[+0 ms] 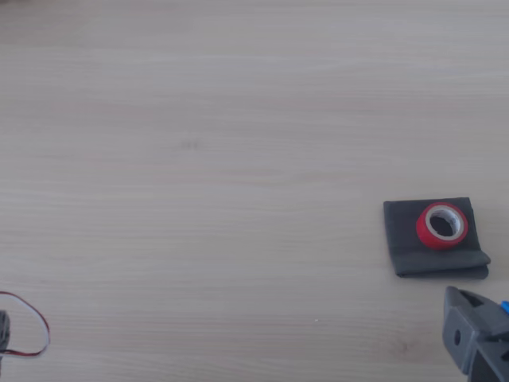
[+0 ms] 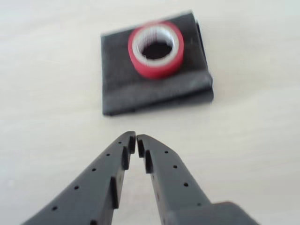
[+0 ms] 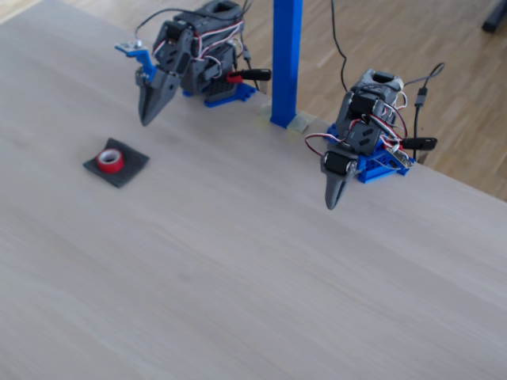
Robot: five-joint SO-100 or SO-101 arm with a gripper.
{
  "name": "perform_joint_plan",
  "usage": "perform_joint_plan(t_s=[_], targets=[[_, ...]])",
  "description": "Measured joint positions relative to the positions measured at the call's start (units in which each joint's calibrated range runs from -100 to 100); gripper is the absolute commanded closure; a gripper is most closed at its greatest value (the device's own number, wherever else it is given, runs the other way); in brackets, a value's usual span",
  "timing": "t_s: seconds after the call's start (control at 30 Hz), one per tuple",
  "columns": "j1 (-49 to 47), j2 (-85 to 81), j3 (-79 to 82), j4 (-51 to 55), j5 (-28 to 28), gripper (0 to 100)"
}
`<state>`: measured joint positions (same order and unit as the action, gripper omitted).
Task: Grab the red tape and move it to the grey mat
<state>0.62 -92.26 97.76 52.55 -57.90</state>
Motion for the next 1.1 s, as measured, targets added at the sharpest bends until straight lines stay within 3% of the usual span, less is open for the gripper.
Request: perform_joint_plan(t_s=[0.27, 0.53, 1.1], targets=[[0.00, -5.50, -0.09, 14.98, -2.43, 98], [0.00, -5.75, -0.09, 20.67, -3.06, 98], [0.91, -5.83, -0.09, 21.59, -3.31, 98]])
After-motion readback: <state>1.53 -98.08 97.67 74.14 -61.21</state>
